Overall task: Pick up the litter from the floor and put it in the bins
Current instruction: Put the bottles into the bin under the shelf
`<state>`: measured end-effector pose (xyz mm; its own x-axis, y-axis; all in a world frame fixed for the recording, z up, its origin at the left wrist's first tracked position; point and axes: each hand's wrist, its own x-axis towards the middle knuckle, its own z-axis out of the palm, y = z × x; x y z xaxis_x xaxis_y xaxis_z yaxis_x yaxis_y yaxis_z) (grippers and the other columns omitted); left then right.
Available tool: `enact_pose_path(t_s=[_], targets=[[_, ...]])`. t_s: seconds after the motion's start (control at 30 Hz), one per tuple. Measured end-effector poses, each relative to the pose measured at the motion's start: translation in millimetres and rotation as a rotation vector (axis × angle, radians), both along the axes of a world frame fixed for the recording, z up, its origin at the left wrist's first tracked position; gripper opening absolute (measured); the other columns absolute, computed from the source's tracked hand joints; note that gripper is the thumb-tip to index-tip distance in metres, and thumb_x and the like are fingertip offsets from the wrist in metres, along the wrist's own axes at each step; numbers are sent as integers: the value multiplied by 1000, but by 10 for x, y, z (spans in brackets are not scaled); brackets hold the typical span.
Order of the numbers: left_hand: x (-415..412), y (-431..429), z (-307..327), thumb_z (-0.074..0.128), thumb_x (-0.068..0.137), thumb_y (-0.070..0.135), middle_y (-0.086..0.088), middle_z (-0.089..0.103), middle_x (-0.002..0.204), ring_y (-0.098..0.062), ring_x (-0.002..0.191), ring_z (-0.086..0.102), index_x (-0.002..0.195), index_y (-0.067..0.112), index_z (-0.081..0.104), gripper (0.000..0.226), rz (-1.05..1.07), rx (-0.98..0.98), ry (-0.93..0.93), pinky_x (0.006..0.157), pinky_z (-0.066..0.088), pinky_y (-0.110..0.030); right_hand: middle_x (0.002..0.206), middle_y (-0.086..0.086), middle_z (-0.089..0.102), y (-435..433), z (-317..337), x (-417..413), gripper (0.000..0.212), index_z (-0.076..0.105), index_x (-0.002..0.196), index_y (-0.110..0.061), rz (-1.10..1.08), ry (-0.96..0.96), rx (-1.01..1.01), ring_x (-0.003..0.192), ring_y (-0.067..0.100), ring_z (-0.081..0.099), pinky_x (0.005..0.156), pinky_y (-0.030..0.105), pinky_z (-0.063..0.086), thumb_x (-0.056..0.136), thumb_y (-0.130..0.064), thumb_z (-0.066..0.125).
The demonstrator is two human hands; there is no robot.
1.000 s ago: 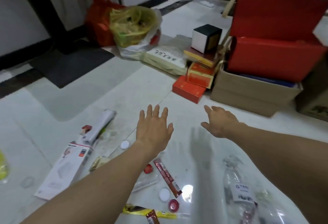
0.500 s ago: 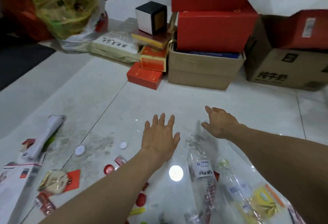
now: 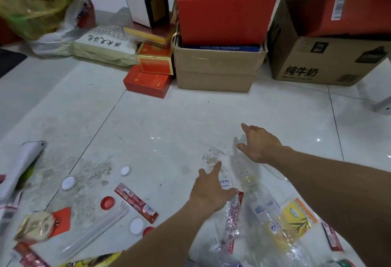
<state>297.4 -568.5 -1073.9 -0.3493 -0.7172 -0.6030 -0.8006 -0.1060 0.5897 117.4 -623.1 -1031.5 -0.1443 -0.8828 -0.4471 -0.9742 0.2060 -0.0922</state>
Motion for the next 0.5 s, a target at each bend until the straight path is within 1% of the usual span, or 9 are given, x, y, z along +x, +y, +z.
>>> enact_pose_path(t_s=[0.07,0.1,0.2,0.23,0.37,0.43,0.5], targets=[[-27,47,-51,69,81,47,-6,34,125,-24,115,47,151,43,11,91,67,42,72,92,39,-22,154,10,30,56,-10,-39,70,13,153,-14,-23,-27,1,140,29,31,108,42,36,97,-43,44],[-36,69,-66,71,81,43,-5,34,123,-22,112,48,151,43,12,91,96,42,98,92,38,-20,155,10,28,90,-14,-57,70,13,153,-14,-33,-41,-4,141,29,29,109,42,36,97,-43,45],[-45,99,-87,72,82,34,-3,33,118,-20,107,49,150,43,16,89,159,29,136,98,41,-23,158,8,24,202,-20,-99,72,12,153,-16,-24,-63,-45,143,27,27,109,39,34,97,-44,45],[-38,100,-87,72,82,32,-3,33,117,-19,103,50,150,42,17,88,175,25,143,97,42,-24,158,7,23,238,-17,-104,72,12,154,-17,-19,-72,-63,143,26,25,109,38,34,97,-45,45],[15,72,-62,71,83,26,-1,32,116,-11,90,47,151,39,21,86,214,-44,180,85,40,-15,158,6,23,404,16,-118,72,11,155,-19,-30,-120,-147,145,22,24,110,34,32,97,-46,46],[46,53,-42,71,83,25,-1,32,117,-8,87,47,150,40,21,85,212,-79,201,79,39,-12,158,5,24,510,28,-131,73,11,155,-21,-49,-141,-173,144,22,24,110,33,31,97,-47,46],[65,39,-18,71,83,25,-2,33,120,-6,84,48,150,41,22,84,201,-103,217,77,39,-12,158,5,25,634,25,-153,73,11,155,-22,-71,-159,-182,144,22,24,110,33,31,96,-48,46]])
